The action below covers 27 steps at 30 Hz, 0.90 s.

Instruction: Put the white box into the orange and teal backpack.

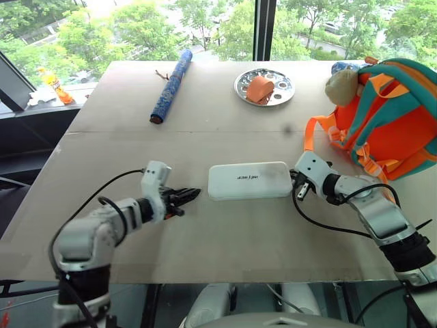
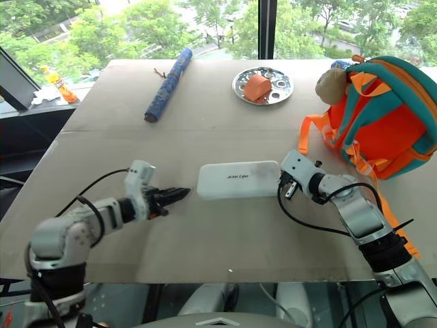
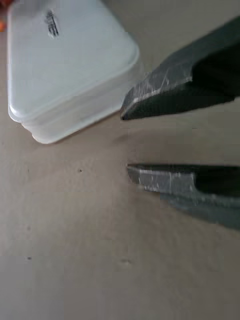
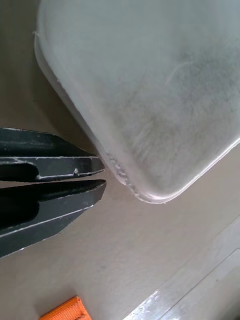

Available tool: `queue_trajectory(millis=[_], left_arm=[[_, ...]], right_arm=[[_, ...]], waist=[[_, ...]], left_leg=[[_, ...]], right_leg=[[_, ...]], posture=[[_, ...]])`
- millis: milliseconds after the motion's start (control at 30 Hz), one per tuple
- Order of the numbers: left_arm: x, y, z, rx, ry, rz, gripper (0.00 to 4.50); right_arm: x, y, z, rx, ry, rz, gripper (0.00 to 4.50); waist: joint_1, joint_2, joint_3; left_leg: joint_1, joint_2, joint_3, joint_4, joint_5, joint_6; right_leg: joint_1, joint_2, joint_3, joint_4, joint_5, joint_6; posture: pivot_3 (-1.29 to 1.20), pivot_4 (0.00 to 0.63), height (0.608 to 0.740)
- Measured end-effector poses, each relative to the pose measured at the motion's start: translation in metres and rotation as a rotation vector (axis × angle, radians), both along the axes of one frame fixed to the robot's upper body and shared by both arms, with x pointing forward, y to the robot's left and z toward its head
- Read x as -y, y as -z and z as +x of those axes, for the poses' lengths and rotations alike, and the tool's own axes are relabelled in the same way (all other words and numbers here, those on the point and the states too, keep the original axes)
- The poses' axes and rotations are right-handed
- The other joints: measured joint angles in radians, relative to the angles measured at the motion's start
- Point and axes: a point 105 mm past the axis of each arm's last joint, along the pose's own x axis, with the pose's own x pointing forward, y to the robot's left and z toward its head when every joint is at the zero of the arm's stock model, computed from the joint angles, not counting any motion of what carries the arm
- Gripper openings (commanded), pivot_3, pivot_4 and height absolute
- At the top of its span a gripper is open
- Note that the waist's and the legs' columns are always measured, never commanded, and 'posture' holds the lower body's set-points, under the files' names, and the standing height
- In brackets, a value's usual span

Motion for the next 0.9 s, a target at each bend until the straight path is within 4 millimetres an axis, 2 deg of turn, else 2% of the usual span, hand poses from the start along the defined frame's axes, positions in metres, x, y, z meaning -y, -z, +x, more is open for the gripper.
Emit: queue_trajectory(millis=[33, 100, 333, 567, 633, 733, 900], left_arm=[[-0.006, -0.006, 0.002, -0.047, -0.003, -0.052, 3.22], [-0.004, -0.013, 0.003, -0.091, 0.019, -0.116, 4.11], [0.026, -0.015, 0.008, -0.203, 0.142, -0.218, 4.11], [0.037, -0.009, 0.01, -0.228, 0.173, -0.238, 4.11], [0.044, -0.005, 0.013, -0.232, 0.164, -0.296, 4.11], [0.057, -0.003, 0.015, -0.224, 0.174, -0.35, 4.11], [0.059, -0.002, 0.013, -0.223, 0.169, -0.383, 4.11]], right_arm=[[-0.001, 0.0, 0.0, 0.003, -0.008, 0.004, 0.0], [-0.002, 0.0, 0.0, 0.006, -0.014, 0.008, 0.0], [-0.006, 0.001, 0.001, 0.022, -0.026, 0.013, 0.0], [-0.011, 0.002, 0.002, 0.024, -0.032, 0.022, 0.0], [-0.012, 0.003, 0.003, 0.023, -0.04, 0.006, 0.0], [-0.026, 0.005, 0.005, 0.013, -0.065, 0.02, 0.0], [-0.04, 0.006, 0.002, 0.009, -0.117, 0.043, 0.0]], waist=[[-0.001, 0.0, 0.0], [-0.004, 0.0, 0.0], [-0.007, 0.0, 0.0], [-0.005, 0.0, 0.0], [-0.003, 0.0, -0.001], [-0.004, -0.002, -0.002], [-0.008, -0.002, -0.002]], left_leg=[[0.0, 0.0, 0.0, 0.0, 0.0, 0.0], [0.0, 0.0, 0.0, 0.0, 0.0, 0.0], [0.0, 0.0, 0.0, 0.0, 0.0, 0.0], [0.0, 0.0, 0.0, 0.0, 0.0, -0.001], [0.001, 0.0, 0.0, 0.0, 0.0, -0.001], [0.002, 0.0, 0.0, 0.0, 0.0, -0.001], [0.002, 0.0, 0.0, 0.0, 0.0, -0.001]], right_leg=[[0.0, 0.0, 0.0, 0.0, 0.0, 0.0], [0.0, 0.0, 0.0, -0.001, 0.0, 0.0], [-0.001, 0.0, 0.0, -0.001, 0.0, 0.0], [0.0, 0.0, 0.001, -0.001, 0.0, 0.0], [0.0, 0.0, 0.001, -0.001, 0.0, 0.0], [0.002, 0.0, 0.001, 0.0, 0.0, 0.0], [0.001, 0.0, 0.001, -0.001, 0.0, 0.0]], posture=[[0.0, 0.15, 0.731], [0.0, 0.15, 0.731], [0.0, 0.15, 0.731], [0.0, 0.15, 0.731], [0.0, 0.15, 0.731], [0.0, 0.15, 0.731], [0.0, 0.15, 0.731]])
